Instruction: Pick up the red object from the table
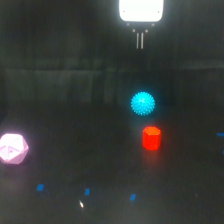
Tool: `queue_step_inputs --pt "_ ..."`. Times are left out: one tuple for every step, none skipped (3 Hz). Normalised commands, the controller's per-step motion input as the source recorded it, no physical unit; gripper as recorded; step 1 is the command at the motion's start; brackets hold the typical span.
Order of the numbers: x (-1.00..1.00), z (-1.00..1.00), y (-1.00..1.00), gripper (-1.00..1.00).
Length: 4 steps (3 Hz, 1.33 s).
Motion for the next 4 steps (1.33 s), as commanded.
queue_step_inputs --pt "0.3 1.0 -0.35 0.79" --pt "-0.32 1.0 0.29 -0.27" --pt "-0.71 1.0 0.27 0.69" --pt "-0.41 1.0 0.61 0.59"
